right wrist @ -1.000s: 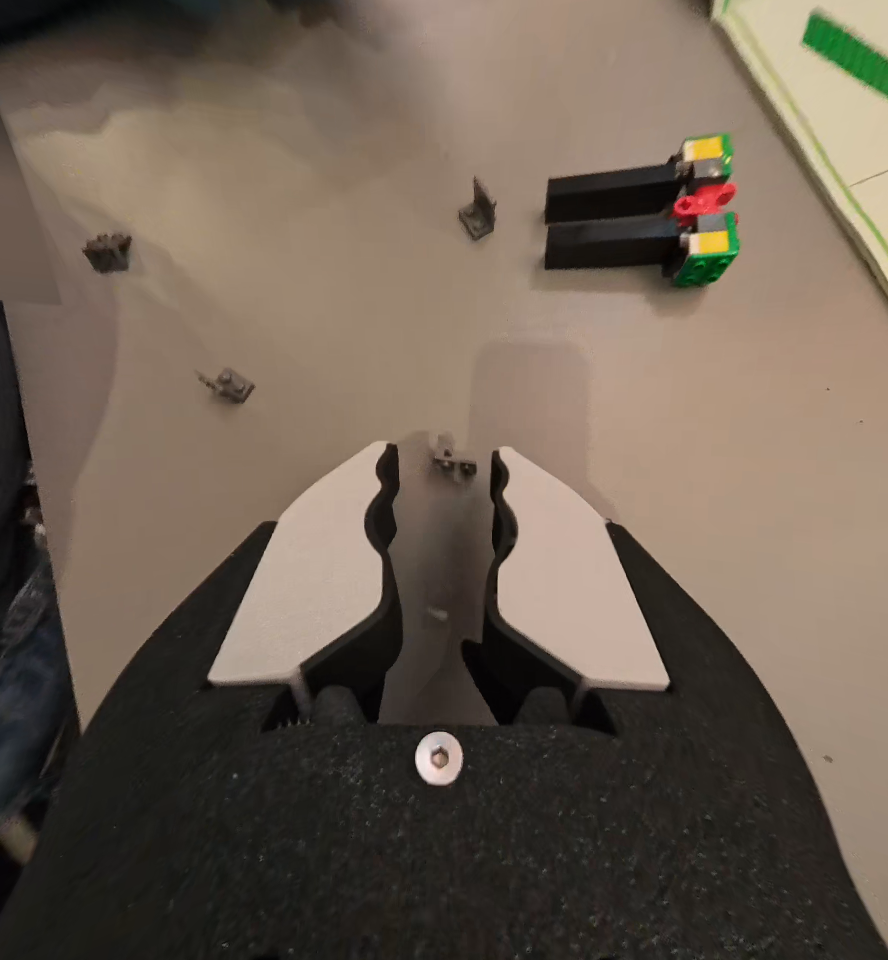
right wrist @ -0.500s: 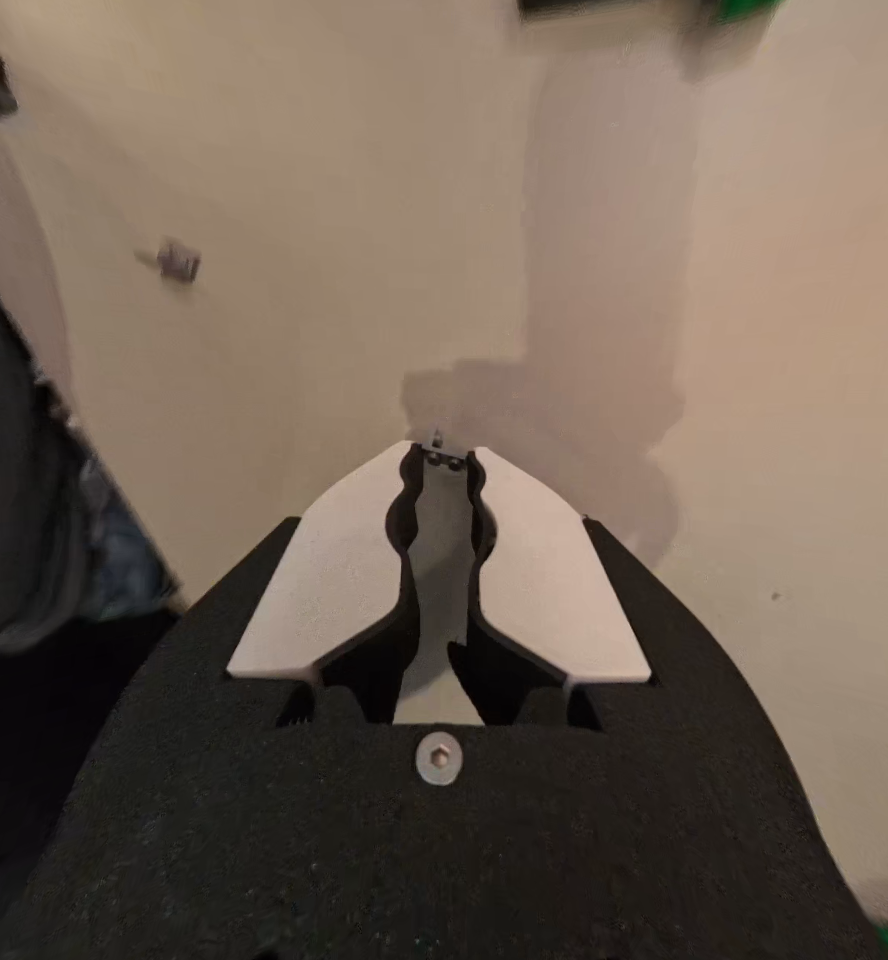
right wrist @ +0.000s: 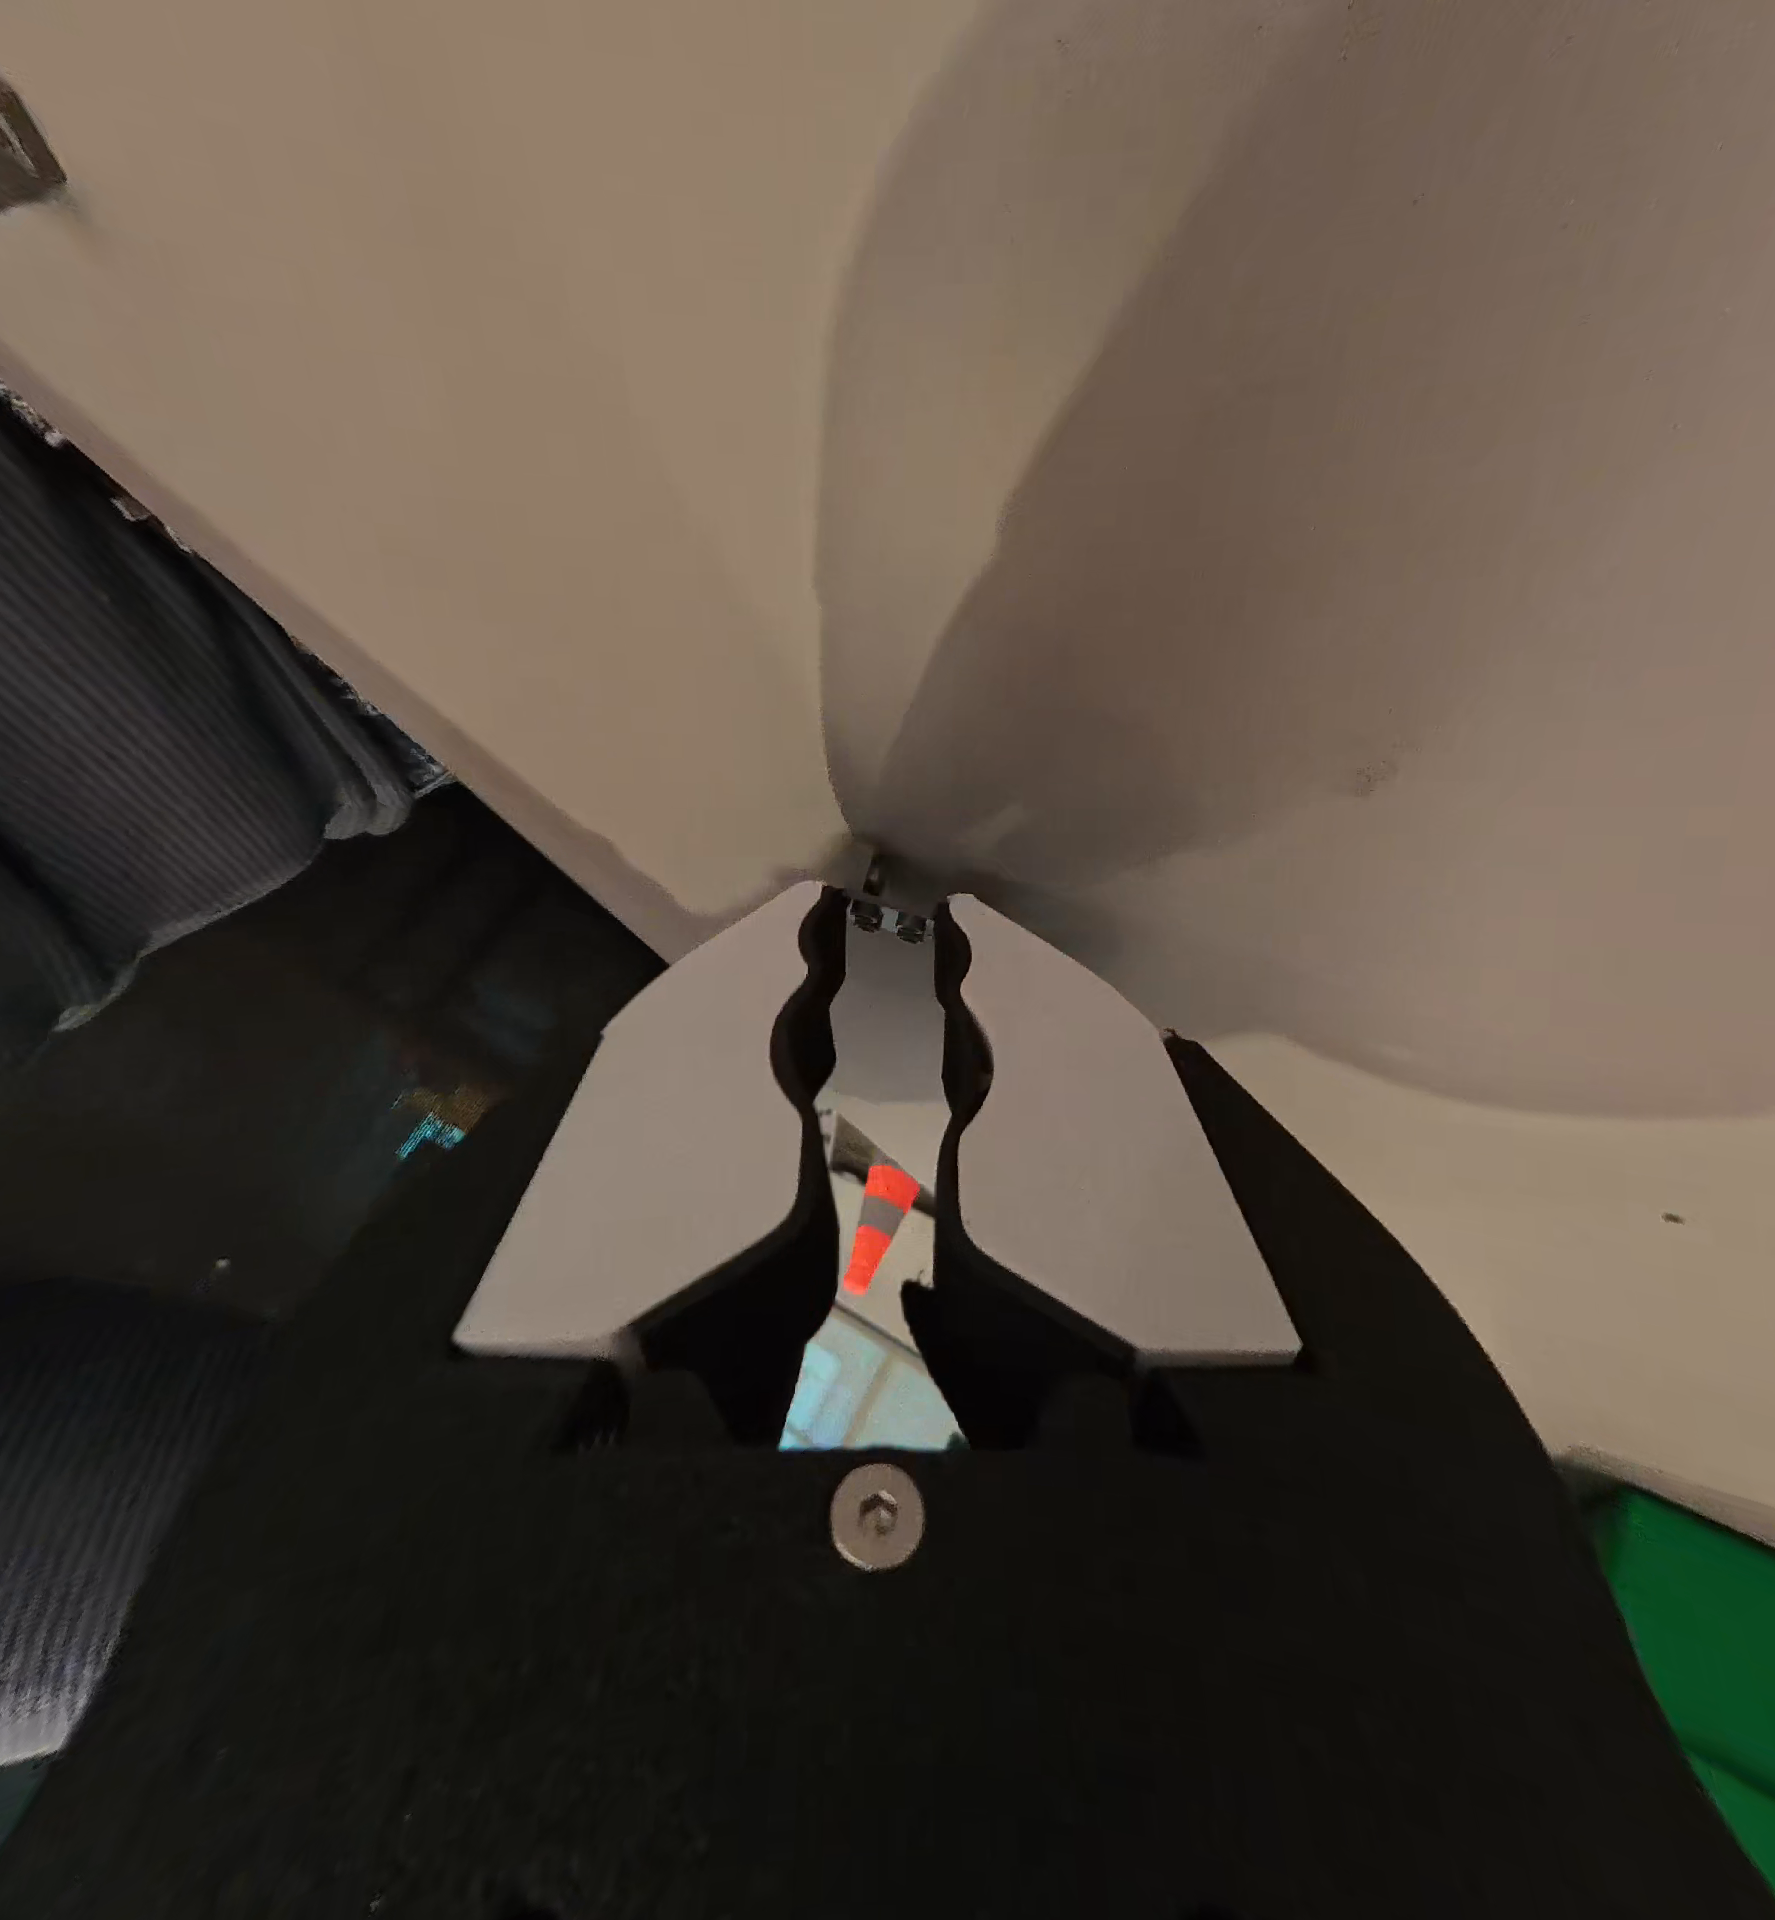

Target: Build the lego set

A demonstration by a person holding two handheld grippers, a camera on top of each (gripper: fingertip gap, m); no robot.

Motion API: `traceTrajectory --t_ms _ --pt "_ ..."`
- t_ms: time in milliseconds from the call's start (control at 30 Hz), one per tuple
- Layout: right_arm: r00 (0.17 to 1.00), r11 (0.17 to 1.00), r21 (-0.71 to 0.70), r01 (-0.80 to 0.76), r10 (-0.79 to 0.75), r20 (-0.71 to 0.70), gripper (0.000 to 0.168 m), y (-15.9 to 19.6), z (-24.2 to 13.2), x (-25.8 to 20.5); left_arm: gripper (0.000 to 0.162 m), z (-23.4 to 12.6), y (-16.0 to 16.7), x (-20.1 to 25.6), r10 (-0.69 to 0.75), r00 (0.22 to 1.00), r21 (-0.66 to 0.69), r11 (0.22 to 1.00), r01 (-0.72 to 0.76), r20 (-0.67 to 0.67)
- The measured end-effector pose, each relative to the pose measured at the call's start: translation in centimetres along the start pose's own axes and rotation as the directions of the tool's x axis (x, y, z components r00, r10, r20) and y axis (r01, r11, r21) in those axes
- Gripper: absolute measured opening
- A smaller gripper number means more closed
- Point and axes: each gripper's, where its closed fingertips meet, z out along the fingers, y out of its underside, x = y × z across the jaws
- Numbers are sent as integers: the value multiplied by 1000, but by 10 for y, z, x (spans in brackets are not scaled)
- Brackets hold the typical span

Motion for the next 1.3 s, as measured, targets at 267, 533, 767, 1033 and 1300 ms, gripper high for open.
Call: traceTrajectory --t_ms 267,533,767,1033,1300 --pt "999 999 -5 -34 34 35 30 -4 -9 2 59 1 1 1 4 1000 -7 1000 -4 -3" --pt "964 855 446 265 -220 -151 31 -27 -45 -42 59 2 1 2 4 1000 -10 1000 -4 -9" --pt "580 449 371 813 -677 -452 29 -71 13 -125 59 3 2 4 2 1000 -11 1000 -3 -17" --pt "525 365 377 851 -601 -602 27 -100 5 -122 59 3 2 5 7 1000 -12 1000 -7 -18" --pt "606 410 447 795 -521 -601 30 -112 -6 -125 59 2 1 4 -4 1000 0 1000 4 -20"
